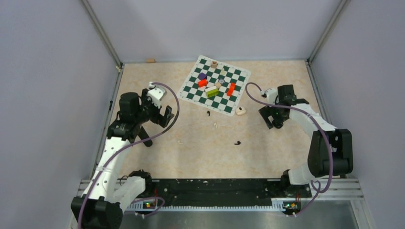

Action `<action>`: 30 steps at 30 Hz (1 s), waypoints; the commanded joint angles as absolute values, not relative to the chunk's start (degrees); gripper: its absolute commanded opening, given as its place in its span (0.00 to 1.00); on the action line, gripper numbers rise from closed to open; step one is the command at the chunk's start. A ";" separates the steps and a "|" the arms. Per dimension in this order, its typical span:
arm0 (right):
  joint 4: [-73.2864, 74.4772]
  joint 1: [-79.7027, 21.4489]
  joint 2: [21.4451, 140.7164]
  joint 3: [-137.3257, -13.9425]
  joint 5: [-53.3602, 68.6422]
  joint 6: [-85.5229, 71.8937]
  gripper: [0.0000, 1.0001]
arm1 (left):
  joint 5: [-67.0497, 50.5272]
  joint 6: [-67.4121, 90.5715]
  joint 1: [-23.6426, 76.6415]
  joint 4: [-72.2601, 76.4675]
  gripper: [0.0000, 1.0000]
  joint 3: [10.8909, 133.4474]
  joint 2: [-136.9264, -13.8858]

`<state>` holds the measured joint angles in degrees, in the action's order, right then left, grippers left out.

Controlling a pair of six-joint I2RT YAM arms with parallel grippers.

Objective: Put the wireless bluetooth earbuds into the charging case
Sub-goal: Pick up the charging case at the center of the board.

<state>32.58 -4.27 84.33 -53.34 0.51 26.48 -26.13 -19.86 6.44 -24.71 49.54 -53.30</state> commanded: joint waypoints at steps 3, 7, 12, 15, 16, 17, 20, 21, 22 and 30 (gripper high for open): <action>30.37 -5.57 80.03 -54.81 5.20 24.96 0.99 | -25.25 -20.61 6.68 -23.16 0.99 49.85 -52.30; 30.19 -6.53 81.41 -56.07 3.68 23.47 0.99 | -26.74 -20.23 6.76 -24.05 0.99 51.62 -52.97; 29.60 -6.02 84.11 -54.17 0.31 23.67 0.98 | -24.13 -21.94 6.77 -23.64 0.99 49.65 -53.63; 30.82 -3.77 85.65 -54.18 1.57 23.88 0.98 | -23.96 -22.67 6.84 -24.10 0.99 51.04 -53.42; 31.45 -3.20 86.22 -54.43 2.25 23.96 0.97 | -24.23 -23.25 6.80 -25.46 0.99 52.24 -53.62; 31.88 -2.75 86.58 -54.54 2.85 24.03 0.96 | -24.41 -23.93 6.84 -26.70 0.99 53.43 -53.68; 32.70 -2.59 87.44 -54.58 3.34 24.08 0.95 | -24.40 -26.16 6.85 -28.51 0.99 55.04 -53.59; 32.81 -2.63 87.90 -54.59 3.23 24.16 0.95 | -24.17 -26.34 6.85 -28.26 0.99 55.05 -53.42; 32.86 -2.61 88.46 -54.59 2.61 24.27 0.95 | -23.93 -26.14 6.86 -27.65 0.99 54.84 -53.53; 35.87 -2.36 90.90 -54.32 5.16 26.10 0.87 | -24.51 -24.04 7.03 -24.20 0.99 48.13 -52.43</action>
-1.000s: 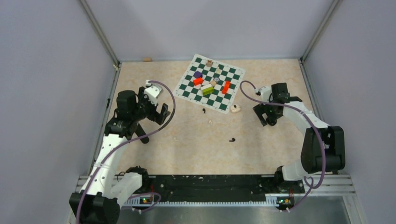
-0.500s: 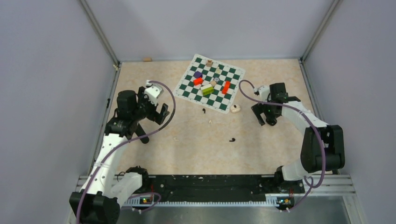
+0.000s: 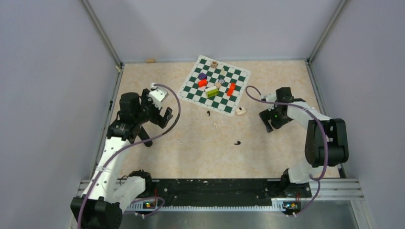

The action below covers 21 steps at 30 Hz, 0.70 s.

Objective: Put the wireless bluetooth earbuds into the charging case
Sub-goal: Pick up the charging case at the center of the board.

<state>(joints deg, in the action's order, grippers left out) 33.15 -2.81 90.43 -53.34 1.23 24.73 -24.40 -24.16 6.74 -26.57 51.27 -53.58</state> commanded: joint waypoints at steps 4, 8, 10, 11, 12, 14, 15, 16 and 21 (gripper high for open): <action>38.04 -2.35 90.43 -55.14 9.08 26.51 0.85 | -24.59 -23.09 7.03 -24.76 0.99 49.48 -52.43; 39.25 -2.33 89.54 -56.17 14.37 26.59 0.84 | -25.16 -23.02 7.03 -24.62 0.99 49.05 -52.08; 38.06 -2.30 89.75 -56.46 13.84 25.37 0.84 | -25.15 -22.86 7.03 -24.61 0.99 49.43 -52.31; 36.93 -2.33 90.09 -56.50 12.60 24.67 0.84 | -25.00 -22.73 7.03 -24.73 0.99 49.66 -52.49; 36.54 -2.31 90.43 -56.62 11.69 24.40 0.84 | -25.01 -22.61 7.03 -24.84 0.99 49.96 -52.67; 36.47 -2.36 90.47 -56.62 11.14 25.51 0.84 | -25.25 -22.61 7.03 -25.01 0.99 50.10 -52.73; 36.59 -2.32 89.85 -56.32 11.23 26.61 0.84 | -25.30 -22.67 7.03 -24.97 0.99 50.14 -52.73; 36.60 -2.33 88.66 -55.97 11.16 27.85 0.84 | -25.39 -22.75 7.03 -24.95 0.99 50.10 -52.79; 32.53 -2.37 80.41 -52.01 7.38 33.42 0.92 | -25.53 -22.91 7.12 -24.96 0.99 50.03 -53.58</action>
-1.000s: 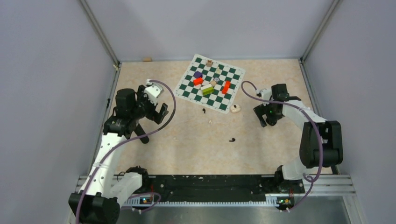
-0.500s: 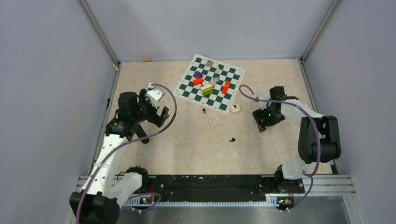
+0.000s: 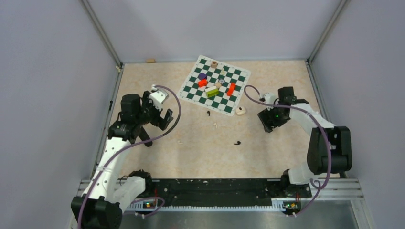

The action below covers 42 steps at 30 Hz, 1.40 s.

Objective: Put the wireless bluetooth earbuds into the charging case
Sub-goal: Pick up the charging case at the center of the board.

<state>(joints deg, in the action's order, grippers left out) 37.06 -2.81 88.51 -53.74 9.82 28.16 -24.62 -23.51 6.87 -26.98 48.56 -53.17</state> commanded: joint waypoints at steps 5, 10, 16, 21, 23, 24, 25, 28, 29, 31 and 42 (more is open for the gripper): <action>30.83 -2.32 82.32 -51.76 4.85 33.96 0.95 | -25.87 -23.10 7.31 -24.96 0.99 49.85 -53.87; 29.66 -2.06 81.81 -50.71 4.14 41.50 0.95 | -26.25 -23.03 7.43 -24.96 0.99 49.66 -53.78; 32.13 -1.77 82.07 -51.56 10.71 48.27 0.94 | -25.89 -23.02 7.56 -25.14 0.99 49.69 -53.84; 36.81 -1.80 87.79 -58.63 8.74 33.35 0.87 | -25.75 -23.01 7.56 -25.13 0.99 49.75 -53.77; 37.71 -1.81 88.15 -58.20 9.64 29.26 0.84 | -25.75 -22.90 7.56 -25.15 0.99 49.83 -53.90; 37.24 -1.78 87.60 -57.52 9.77 27.54 0.84 | -25.82 -22.90 7.62 -25.15 0.99 49.88 -54.07; 36.35 -1.83 87.28 -56.68 9.27 25.44 0.84 | -25.88 -22.89 7.64 -25.16 0.99 49.89 -54.18; 34.64 -1.77 87.26 -54.72 5.64 19.99 0.84 | -25.57 -22.87 7.73 -25.14 0.99 50.01 -54.32; 34.47 -1.76 87.42 -54.46 4.08 18.11 0.82 | -25.57 -22.84 7.76 -25.14 0.99 49.94 -54.22; 34.30 -1.76 87.47 -53.62 2.88 16.29 0.80 | -25.57 -22.84 7.73 -25.14 0.99 49.91 -53.99; 31.72 -1.78 89.52 -52.48 1.42 10.49 0.70 | -25.23 -22.54 7.82 -24.96 0.99 50.06 -53.88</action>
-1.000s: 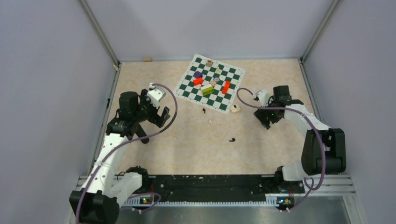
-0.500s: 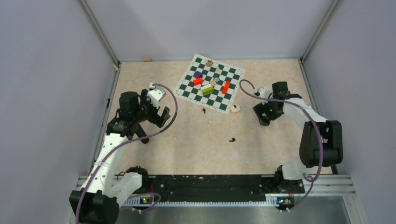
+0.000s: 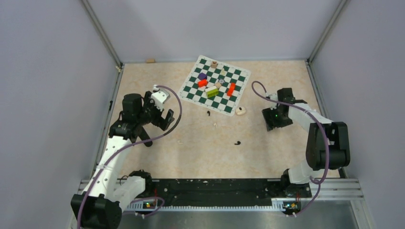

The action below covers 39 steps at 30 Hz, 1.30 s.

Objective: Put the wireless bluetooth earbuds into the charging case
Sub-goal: Pick up the charging case at the center of the board.

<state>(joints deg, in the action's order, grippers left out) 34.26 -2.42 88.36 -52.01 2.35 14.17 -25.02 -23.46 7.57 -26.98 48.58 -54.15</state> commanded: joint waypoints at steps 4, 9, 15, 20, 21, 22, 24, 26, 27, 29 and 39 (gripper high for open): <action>31.44 -1.82 90.84 -52.91 1.89 9.40 0.69 | -25.00 -22.50 7.82 -24.96 0.99 50.10 -53.85; 30.80 -1.84 92.02 -53.47 2.49 8.56 0.64 | -24.86 -22.42 7.82 -24.94 0.99 50.02 -53.79; 29.83 -1.82 92.14 -53.47 1.12 7.87 0.56 | -24.82 -22.41 7.82 -24.79 0.99 50.10 -53.72; 29.34 -1.89 92.86 -53.80 0.77 7.74 0.54 | -24.96 -22.32 7.91 -24.81 0.99 50.10 -53.96; 29.08 -1.92 92.86 -53.86 0.85 7.73 0.53 | -24.96 -22.31 7.91 -24.83 0.99 50.12 -53.98; 28.87 -2.02 92.92 -53.96 0.88 7.73 0.52 | -24.95 -22.32 7.91 -24.79 0.99 50.14 -53.83; 28.50 -2.42 92.85 -54.10 0.62 7.91 0.49 | -24.87 -22.37 7.91 -24.80 0.99 50.11 -53.88; 28.31 -2.92 92.75 -54.19 0.27 7.98 0.49 | -24.96 -22.38 7.91 -24.79 0.99 50.10 -53.87; 28.25 -3.06 92.67 -54.28 0.42 8.04 0.50 | -24.94 -22.41 7.91 -24.79 0.99 50.05 -53.93; 28.19 -3.44 92.51 -54.42 0.84 7.84 0.53 | -24.96 -22.41 7.91 -24.79 0.99 50.04 -54.05; 26.83 -4.89 93.61 -54.57 -2.35 7.88 0.54 | -24.70 -22.49 7.99 -24.80 0.99 50.10 -53.97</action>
